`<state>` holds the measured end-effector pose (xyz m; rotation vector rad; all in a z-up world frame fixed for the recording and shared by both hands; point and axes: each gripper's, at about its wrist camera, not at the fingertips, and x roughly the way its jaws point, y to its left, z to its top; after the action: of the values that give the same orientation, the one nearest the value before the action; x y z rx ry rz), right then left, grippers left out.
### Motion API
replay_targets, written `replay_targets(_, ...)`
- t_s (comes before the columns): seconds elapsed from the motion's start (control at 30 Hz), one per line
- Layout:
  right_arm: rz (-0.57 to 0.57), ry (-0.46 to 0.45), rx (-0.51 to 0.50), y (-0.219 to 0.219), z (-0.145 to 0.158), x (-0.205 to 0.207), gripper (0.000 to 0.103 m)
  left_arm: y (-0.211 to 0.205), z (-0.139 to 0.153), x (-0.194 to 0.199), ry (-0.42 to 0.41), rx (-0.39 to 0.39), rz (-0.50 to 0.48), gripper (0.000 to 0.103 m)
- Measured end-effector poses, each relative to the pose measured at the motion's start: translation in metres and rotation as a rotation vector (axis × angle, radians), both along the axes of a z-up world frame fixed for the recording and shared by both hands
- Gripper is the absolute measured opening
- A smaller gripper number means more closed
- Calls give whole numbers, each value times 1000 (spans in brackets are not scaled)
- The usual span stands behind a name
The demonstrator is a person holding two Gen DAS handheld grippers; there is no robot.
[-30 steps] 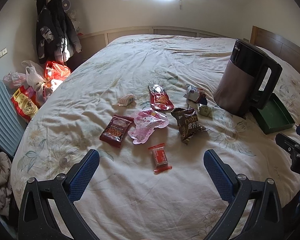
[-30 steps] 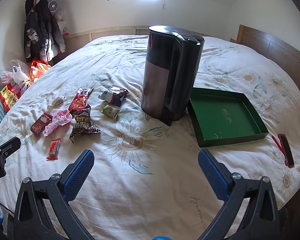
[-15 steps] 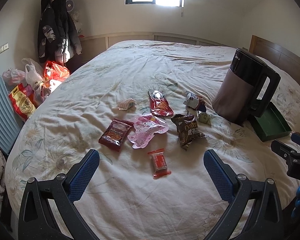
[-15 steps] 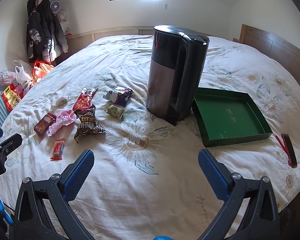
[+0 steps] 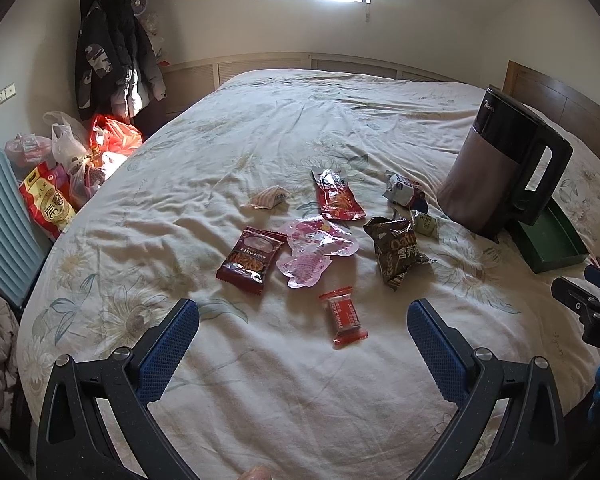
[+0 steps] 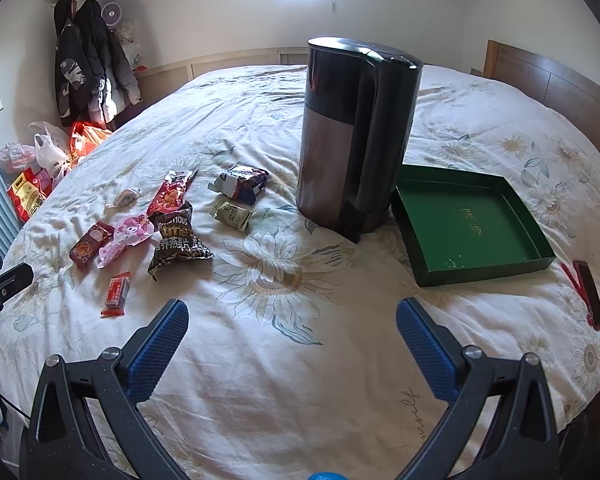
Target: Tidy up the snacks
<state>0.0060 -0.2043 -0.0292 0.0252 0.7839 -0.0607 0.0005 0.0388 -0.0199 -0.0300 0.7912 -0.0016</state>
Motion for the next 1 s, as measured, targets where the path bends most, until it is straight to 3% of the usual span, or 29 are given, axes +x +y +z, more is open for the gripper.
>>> replay_targets(0.17, 15, 6, 21, -1, -7, 3, 103, 12, -6, -1, 21, 29, 69, 102)
replay_targets(0.43, 49, 39, 61, 3, -25, 15, 103, 39, -27, -4, 77, -15, 110, 102)
replay_targets(0.6, 88, 64, 81, 16, -34, 32, 103, 36, -38, 4, 115, -59, 80, 101)
replay_targets(0.83, 181, 109, 109, 46, -49, 75, 103, 3, -66, 33, 197, -56, 0, 86)
replay_targets(1.0, 246, 137, 138, 68, -58, 112, 103, -11, -83, 58, 235, -76, -24, 84)
